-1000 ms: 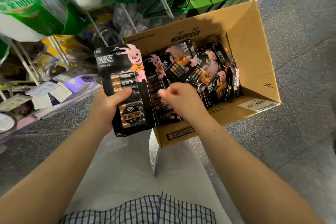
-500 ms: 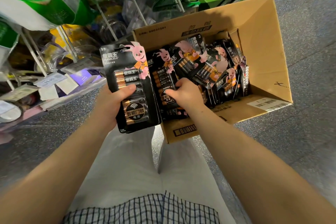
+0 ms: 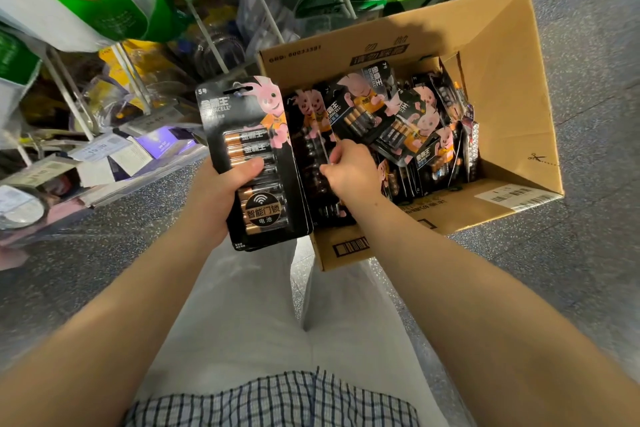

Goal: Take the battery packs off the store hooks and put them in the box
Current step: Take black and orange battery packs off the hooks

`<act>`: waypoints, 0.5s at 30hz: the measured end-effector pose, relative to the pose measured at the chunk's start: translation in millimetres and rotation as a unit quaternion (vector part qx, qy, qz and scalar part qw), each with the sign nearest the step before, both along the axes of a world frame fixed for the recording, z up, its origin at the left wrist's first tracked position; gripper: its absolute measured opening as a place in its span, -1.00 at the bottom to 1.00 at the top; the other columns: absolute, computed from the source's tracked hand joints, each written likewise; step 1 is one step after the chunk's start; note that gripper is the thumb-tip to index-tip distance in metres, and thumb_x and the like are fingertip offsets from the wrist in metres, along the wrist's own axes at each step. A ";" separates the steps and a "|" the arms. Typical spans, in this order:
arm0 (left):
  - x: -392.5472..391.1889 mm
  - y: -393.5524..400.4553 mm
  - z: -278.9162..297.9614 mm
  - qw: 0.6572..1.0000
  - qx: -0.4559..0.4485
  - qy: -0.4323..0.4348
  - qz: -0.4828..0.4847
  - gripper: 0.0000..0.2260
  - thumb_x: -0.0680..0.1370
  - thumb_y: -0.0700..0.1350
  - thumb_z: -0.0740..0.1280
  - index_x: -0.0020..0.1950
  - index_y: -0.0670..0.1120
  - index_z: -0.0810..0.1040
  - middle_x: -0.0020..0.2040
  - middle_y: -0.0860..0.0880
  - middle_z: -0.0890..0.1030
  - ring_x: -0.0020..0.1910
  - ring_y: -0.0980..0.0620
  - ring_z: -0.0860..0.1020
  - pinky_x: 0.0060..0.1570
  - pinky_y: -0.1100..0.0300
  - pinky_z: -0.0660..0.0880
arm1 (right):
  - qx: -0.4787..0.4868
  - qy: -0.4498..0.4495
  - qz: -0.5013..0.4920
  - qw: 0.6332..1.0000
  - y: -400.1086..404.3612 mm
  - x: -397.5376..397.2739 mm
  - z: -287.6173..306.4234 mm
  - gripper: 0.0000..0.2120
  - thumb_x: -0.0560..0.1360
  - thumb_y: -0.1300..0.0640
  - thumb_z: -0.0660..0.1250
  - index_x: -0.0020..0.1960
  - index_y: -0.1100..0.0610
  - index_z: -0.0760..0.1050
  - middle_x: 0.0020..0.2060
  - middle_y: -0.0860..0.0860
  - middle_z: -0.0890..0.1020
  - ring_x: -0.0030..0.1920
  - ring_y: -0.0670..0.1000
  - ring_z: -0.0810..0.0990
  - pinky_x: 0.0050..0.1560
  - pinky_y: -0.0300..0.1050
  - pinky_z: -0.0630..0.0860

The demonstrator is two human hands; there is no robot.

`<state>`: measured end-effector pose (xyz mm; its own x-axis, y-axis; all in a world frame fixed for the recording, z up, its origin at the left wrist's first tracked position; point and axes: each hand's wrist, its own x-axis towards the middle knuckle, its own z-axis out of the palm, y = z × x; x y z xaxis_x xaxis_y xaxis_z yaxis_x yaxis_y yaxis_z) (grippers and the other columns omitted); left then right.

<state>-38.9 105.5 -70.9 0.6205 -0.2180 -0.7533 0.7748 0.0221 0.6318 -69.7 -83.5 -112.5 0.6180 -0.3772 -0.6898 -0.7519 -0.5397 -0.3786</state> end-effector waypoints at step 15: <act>0.6 -0.6 0.6 1.000 0.008 0.004 -0.001 -0.69 0.34 -0.14 0.41 0.08 -0.04 0.58 -0.11 0.00 0.71 -0.12 -0.04 0.70 -0.12 0.05 0.62 | 0.152 -0.055 -0.143 0.976 -25.3 -27.6 26.9 -0.84 0.60 0.18 0.22 -0.08 0.09 0.55 -0.12 0.01 0.65 -0.13 -0.01 0.65 -0.15 -0.10 0.60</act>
<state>-38.2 104.9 -70.3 0.6142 -0.2067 -0.7616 0.7799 0.0114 0.6258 -97.3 -108.8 -85.7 0.5942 -0.3330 -0.7322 -0.8011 -0.1632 -0.5759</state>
